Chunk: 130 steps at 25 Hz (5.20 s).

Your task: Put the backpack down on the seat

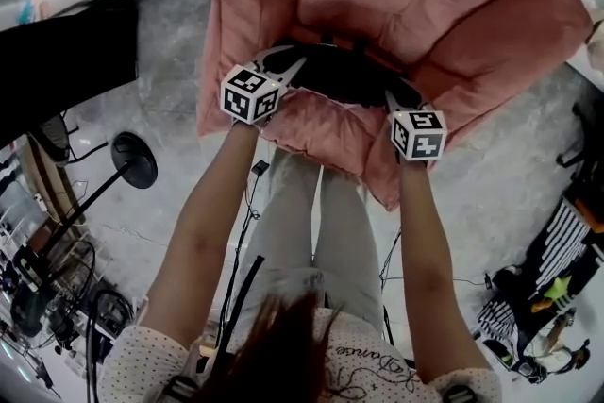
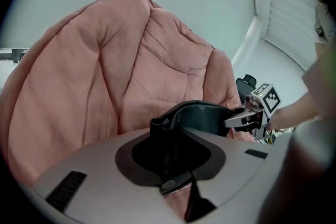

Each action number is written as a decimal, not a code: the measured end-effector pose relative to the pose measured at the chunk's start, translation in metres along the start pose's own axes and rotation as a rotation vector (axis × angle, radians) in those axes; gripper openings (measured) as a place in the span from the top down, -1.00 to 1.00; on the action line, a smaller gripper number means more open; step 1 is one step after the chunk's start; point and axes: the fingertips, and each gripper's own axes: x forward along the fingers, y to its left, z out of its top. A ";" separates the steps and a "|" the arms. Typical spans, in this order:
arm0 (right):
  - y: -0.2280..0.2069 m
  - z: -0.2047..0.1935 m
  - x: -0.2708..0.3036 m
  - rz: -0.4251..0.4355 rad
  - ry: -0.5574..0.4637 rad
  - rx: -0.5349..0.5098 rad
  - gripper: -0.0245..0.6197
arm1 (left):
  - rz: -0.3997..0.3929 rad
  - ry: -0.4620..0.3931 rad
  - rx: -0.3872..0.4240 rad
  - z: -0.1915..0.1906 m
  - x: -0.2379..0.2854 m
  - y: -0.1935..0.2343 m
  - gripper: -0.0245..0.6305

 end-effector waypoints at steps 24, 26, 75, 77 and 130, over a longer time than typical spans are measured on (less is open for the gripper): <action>0.021 0.016 -0.020 0.075 -0.058 0.064 -0.37 | 0.023 0.052 -0.067 -0.006 -0.024 -0.022 -0.16; 0.021 0.020 -0.025 0.077 -0.061 0.060 -0.37 | 0.019 0.059 -0.081 -0.006 -0.025 -0.024 -0.16; 0.069 0.133 -0.217 -0.083 -0.417 -0.141 0.88 | 0.143 -0.174 0.022 0.085 -0.155 -0.103 0.91; 0.077 0.146 -0.229 -0.086 -0.440 -0.171 0.88 | 0.141 -0.186 0.052 0.095 -0.163 -0.107 0.91; 0.220 0.285 -0.464 -0.086 -1.002 -0.334 0.89 | 0.112 -0.699 0.478 0.319 -0.364 -0.247 0.91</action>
